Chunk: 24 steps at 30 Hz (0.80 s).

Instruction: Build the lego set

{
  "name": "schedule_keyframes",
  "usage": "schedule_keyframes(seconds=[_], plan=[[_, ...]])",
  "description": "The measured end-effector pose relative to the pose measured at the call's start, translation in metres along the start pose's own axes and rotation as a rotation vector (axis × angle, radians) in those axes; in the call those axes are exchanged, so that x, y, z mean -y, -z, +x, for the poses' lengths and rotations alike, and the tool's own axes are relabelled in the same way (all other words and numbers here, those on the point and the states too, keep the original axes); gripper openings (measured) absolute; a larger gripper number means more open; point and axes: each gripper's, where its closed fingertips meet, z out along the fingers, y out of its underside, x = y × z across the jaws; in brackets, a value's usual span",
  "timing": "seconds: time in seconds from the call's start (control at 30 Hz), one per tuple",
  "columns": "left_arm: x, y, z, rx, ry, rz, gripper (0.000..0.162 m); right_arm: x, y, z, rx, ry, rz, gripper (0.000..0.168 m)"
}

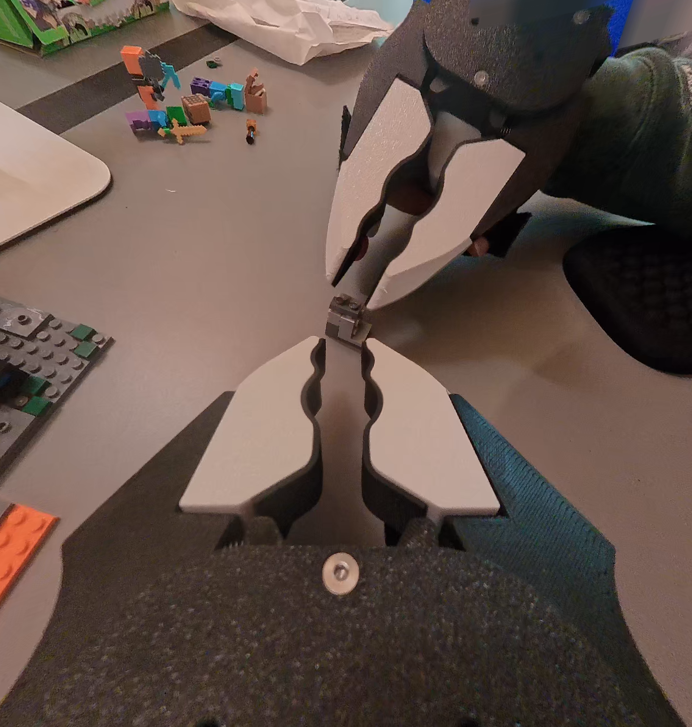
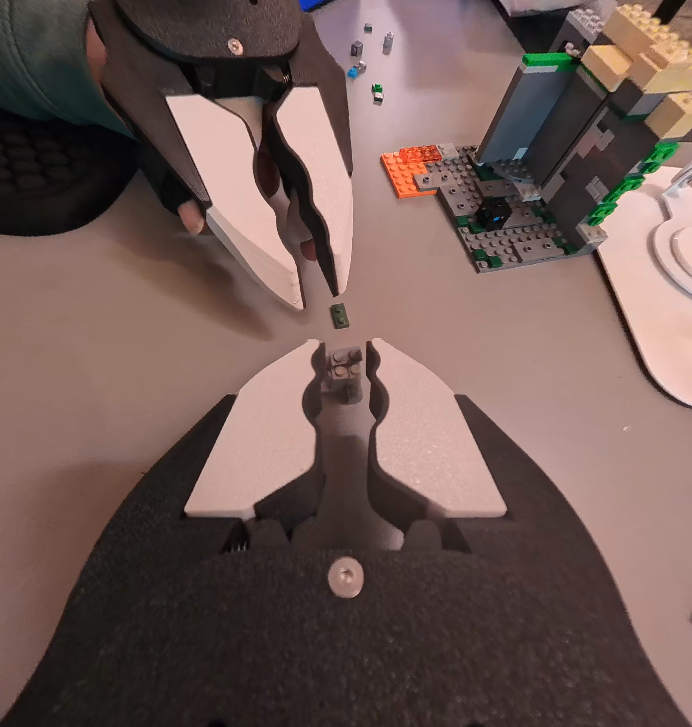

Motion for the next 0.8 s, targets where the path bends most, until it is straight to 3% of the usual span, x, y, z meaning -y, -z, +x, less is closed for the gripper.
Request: schedule_keyframes(seconds=[0.17, 0.6, 0.8], plan=[[-0.001, -0.0008, -0.0011, 0.017, -0.01, -0.009, 0.015, -0.0006, 0.0002, 0.0038, 0.002, 0.001, -0.039, 0.0], [-0.0084, -0.0044, -0.0001, 0.044, -0.042, -0.061, 0.013, -0.0031, -0.0057, 0.0025, 0.032, 0.038, -0.131, 0.0], [-0.0095, -0.0038, -0.0029, 0.06, -0.041, -0.066, 0.013, 0.0056, -0.0002, 0.0056, 0.021, 0.022, -0.078, 0.002]])
